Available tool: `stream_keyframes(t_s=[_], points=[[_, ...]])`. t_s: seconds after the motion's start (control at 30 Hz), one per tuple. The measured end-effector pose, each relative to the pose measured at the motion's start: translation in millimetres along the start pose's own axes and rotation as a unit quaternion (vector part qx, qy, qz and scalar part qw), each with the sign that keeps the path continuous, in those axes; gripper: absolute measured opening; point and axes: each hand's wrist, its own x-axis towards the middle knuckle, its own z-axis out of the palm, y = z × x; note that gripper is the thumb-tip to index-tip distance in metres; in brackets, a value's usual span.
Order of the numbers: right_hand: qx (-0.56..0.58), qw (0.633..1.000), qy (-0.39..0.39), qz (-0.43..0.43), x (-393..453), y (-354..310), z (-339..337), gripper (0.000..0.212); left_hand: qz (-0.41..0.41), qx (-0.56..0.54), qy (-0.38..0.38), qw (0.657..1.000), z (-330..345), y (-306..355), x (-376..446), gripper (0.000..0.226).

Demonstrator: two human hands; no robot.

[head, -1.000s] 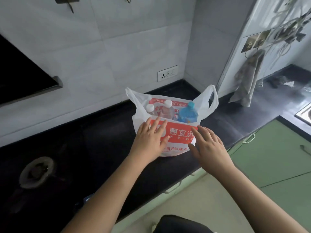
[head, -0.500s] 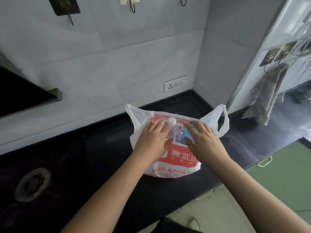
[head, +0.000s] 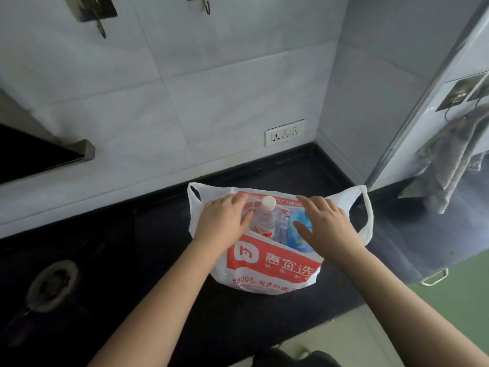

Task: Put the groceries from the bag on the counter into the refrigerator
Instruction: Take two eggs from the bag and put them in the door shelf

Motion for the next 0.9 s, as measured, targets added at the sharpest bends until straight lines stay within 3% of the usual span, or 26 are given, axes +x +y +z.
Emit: stream_keyframes(t_s=[0.13, 0.33, 0.5, 0.73, 0.9], points=[[0.050, 0.998, -0.028, 0.016, 7, 12, 4, 0.070, -0.024, -0.009, -0.001, 1.000, -1, -9, 4, 0.052], [0.156, 0.985, -0.062, 0.028, 5, 33, 13, 0.090, -0.094, -0.088, -0.027, 0.991, 14, -24, -3, 0.080], [0.167, 0.982, -0.086, 0.020, 4, 50, 24, 0.100, -0.118, -0.130, -0.048, 0.983, 30, -26, -11, 0.095], [0.260, 0.965, -0.015, -0.044, 3, 74, 34, 0.059, -0.167, -0.131, -0.079, 0.974, 50, -32, -20, 0.097], [0.292, 0.955, -0.021, -0.036, 8, 83, 41, 0.052, -0.171, -0.138, -0.101, 0.970, 62, -39, -20, 0.103]])
